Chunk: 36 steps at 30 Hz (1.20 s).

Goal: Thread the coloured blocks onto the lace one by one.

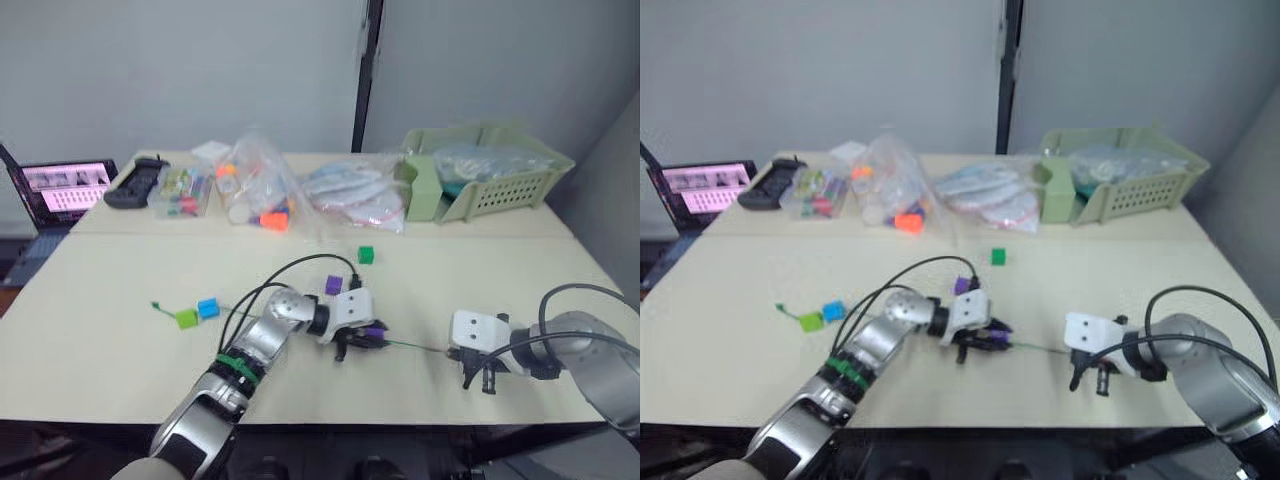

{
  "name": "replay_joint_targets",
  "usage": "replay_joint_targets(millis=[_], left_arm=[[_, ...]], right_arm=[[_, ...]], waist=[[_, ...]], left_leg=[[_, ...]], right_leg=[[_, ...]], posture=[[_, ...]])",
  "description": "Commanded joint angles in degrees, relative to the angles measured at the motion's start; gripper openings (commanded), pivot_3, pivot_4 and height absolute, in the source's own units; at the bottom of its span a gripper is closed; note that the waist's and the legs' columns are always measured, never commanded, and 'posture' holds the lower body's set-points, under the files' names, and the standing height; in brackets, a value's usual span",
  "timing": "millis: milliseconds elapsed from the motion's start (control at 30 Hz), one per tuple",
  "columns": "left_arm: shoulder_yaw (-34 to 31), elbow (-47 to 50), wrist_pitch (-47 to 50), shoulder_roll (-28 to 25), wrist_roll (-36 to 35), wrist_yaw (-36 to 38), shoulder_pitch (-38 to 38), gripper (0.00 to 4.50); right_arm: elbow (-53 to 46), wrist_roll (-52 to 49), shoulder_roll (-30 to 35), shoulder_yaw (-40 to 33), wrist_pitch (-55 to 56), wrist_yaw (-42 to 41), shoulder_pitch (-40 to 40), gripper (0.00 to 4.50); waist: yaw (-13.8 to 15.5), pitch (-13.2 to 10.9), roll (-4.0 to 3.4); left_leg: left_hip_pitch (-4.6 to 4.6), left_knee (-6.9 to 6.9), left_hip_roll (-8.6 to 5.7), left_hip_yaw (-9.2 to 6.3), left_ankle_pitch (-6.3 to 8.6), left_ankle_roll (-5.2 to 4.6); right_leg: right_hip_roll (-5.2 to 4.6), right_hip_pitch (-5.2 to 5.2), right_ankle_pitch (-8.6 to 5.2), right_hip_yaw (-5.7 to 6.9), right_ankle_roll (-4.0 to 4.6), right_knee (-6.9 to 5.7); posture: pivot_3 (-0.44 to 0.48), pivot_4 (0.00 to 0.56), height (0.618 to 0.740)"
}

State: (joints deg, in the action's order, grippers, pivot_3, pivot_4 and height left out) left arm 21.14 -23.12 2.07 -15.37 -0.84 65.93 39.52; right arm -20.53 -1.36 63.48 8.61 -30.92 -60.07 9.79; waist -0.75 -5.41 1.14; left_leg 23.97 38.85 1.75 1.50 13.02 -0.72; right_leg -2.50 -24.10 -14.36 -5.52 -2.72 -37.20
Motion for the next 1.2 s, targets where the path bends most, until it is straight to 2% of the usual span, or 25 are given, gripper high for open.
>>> replay_joint_targets(millis=[33,233,367,533,733,800,933,1067,1200], left_arm=[[-4.87,2.98,1.52,-5.68,-3.09,1.84,-1.24,0.75],[-10.29,2.4,-0.05,-16.49,-5.33,4.81,-6.22,0.75],[-14.47,-4.85,-4.43,-23.12,-5.29,5.63,-7.34,0.75],[-16.8,-13.38,-9.37,-26.74,-4.66,6.08,-7.3,0.75],[-18.04,-19.04,-12.45,-27.04,-4.15,4.99,-5.94,0.75],[-18.89,-19.32,-11.21,-26.79,-5.48,5.59,-5.15,1.78],[-20.4,-19.2,-10.02,-28.32,-6.83,8.03,-4.25,3.02],[-22.2,-17.55,-7.77,-30.97,-8.89,11.51,-3.31,4.47],[-23.11,-14.9,-5.77,-32.62,-10.37,13.75,-2.18,4.47]], right_arm=[[-0.16,-0.58,-0.49,-1.06,1.59,-0.51,1.07,0.0],[0.71,0.11,-2.05,0.21,2.6,-1.32,2.73,0.0],[1.76,0.63,-2.71,1.4,3.28,-1.79,4.17,0.0],[2.66,1.07,-3.31,2.4,3.63,-2.42,5.76,0.0],[2.69,1.09,-4.02,3.5,2.96,-2.88,7.54,0.0],[2.93,1.1,-4.12,3.67,3.03,-2.96,7.75,0.0],[3.47,1.4,-4.46,3.85,3.4,-2.89,7.7,0.0],[4.26,1.82,-4.94,4.09,4.1,-2.57,7.43,0.0],[4.85,2.06,-5.33,4.23,4.48,-2.71,7.78,0.0]], waist=[[0.0,0.61,0.0],[-0.05,1.15,-0.01],[0.4,1.19,0.04],[0.49,1.24,0.06],[0.53,1.68,0.17],[0.48,1.83,0.27],[0.52,1.92,0.4],[0.48,1.98,0.49],[0.6,2.04,0.55]], left_leg=[[0.01,-0.08,0.02,0.0,0.0,0.0],[-0.14,0.0,0.07,0.1,-0.02,0.03],[-0.09,0.04,0.06,0.13,-0.02,0.03],[-0.09,0.04,0.09,0.17,-0.02,0.03],[-0.09,0.03,0.11,0.2,-0.01,0.03],[-0.09,0.03,0.12,0.2,-0.01,0.03],[-0.08,0.03,0.12,0.2,-0.01,0.03],[-0.08,0.03,0.13,0.2,-0.01,0.03],[-0.07,0.04,0.12,0.2,-0.01,0.04]], right_leg=[[0.03,0.02,-0.01,0.02,-0.01,0.13],[0.03,0.16,-0.06,0.0,-0.04,0.13],[0.0,0.15,-0.06,0.02,-0.04,0.11],[-0.01,0.12,-0.05,0.04,-0.03,0.1],[0.0,0.11,-0.05,0.06,-0.03,0.07],[0.0,0.09,-0.05,0.06,-0.03,0.05],[0.0,0.08,-0.05,0.05,-0.03,0.02],[0.01,0.05,-0.05,0.07,-0.02,0.01],[0.0,0.06,-0.05,0.08,-0.02,-0.01]], posture=[[0.0,0.0,0.734],[0.0,0.0,0.734],[0.0,0.0,0.734],[0.0,0.0,0.734],[0.0,0.0,0.734],[0.0,0.0,0.734],[0.0,0.0,0.734],[0.0,0.0,0.734],[0.0,0.0,0.734]])
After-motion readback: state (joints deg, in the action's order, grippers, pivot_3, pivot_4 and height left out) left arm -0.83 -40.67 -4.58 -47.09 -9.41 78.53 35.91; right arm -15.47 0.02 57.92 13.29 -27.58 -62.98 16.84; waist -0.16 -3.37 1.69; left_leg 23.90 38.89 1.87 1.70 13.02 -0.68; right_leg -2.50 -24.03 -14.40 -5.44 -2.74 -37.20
